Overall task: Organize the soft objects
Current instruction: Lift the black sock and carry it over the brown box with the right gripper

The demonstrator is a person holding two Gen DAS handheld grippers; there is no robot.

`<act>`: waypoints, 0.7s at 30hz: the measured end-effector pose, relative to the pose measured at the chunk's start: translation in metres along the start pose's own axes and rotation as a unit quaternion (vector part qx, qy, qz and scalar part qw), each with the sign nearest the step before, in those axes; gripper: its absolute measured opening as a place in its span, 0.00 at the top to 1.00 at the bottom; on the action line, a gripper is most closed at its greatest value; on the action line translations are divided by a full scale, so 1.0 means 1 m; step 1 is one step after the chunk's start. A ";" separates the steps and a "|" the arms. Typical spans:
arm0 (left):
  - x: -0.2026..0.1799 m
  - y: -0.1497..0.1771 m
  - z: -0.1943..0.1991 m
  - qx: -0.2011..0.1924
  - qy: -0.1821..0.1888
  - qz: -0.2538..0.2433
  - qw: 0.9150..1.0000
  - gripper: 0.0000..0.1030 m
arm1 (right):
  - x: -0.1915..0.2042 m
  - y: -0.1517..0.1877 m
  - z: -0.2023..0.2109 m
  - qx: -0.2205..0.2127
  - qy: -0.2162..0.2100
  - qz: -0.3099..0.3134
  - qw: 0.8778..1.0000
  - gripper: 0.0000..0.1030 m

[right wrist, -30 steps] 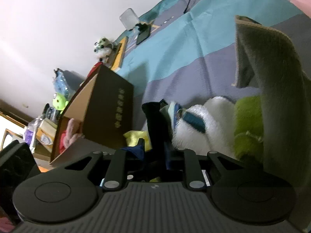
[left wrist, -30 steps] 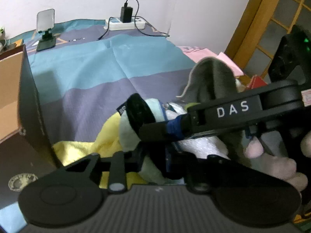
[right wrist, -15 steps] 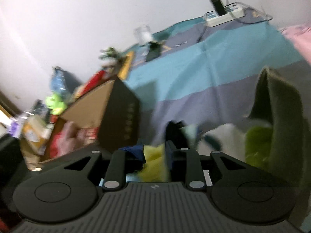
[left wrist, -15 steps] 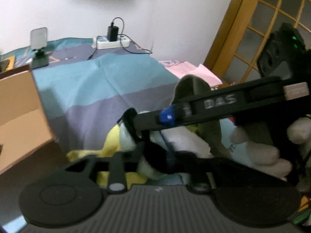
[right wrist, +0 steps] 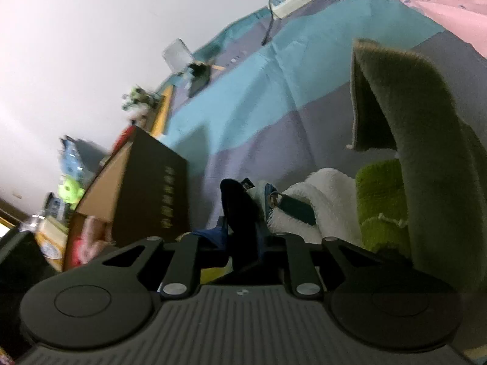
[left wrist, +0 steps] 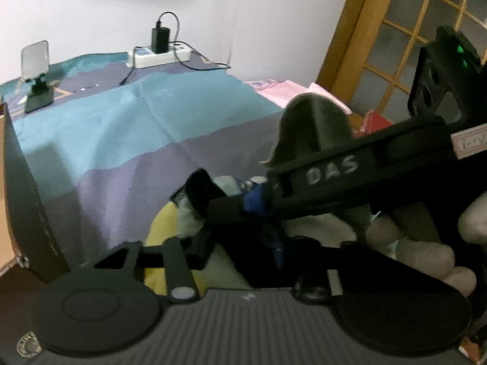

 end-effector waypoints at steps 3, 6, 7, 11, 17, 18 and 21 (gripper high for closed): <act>-0.007 -0.008 0.016 -0.017 0.011 0.000 1.000 0.75 | 0.017 0.003 0.019 -0.010 -0.014 0.024 1.000 1.00; -0.012 -0.016 0.035 -0.037 0.015 0.001 0.999 0.77 | 0.034 0.001 0.032 -0.014 -0.033 0.029 0.999 1.00; -0.012 -0.020 0.043 -0.045 0.014 0.000 0.999 0.77 | 0.042 0.000 0.037 -0.016 -0.041 0.036 0.998 1.00; -0.003 -0.039 0.087 -0.085 -0.013 -0.015 0.996 0.77 | 0.092 -0.009 0.047 -0.025 -0.088 0.074 0.993 1.00; 0.050 -0.065 0.159 -0.138 -0.101 -0.046 0.984 0.77 | 0.179 -0.020 0.026 -0.037 -0.177 0.110 0.977 1.00; 0.062 -0.065 0.167 -0.139 -0.114 -0.046 0.983 0.77 | 0.190 -0.019 0.017 -0.035 -0.183 0.117 0.976 1.00; 0.098 -0.057 0.182 -0.125 -0.151 -0.038 0.980 0.77 | 0.216 -0.009 -0.020 -0.019 -0.189 0.124 0.974 1.00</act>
Point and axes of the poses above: each gripper's, at about its wrist camera, not at the fingertips, and z roughly against the way its jaws point, x to its left, y to its underside, the point moved 10 cm from there along -z, roughly the way its jaws point, and after that the axes turned 10 degrees about -z, right-handed, at the moved point
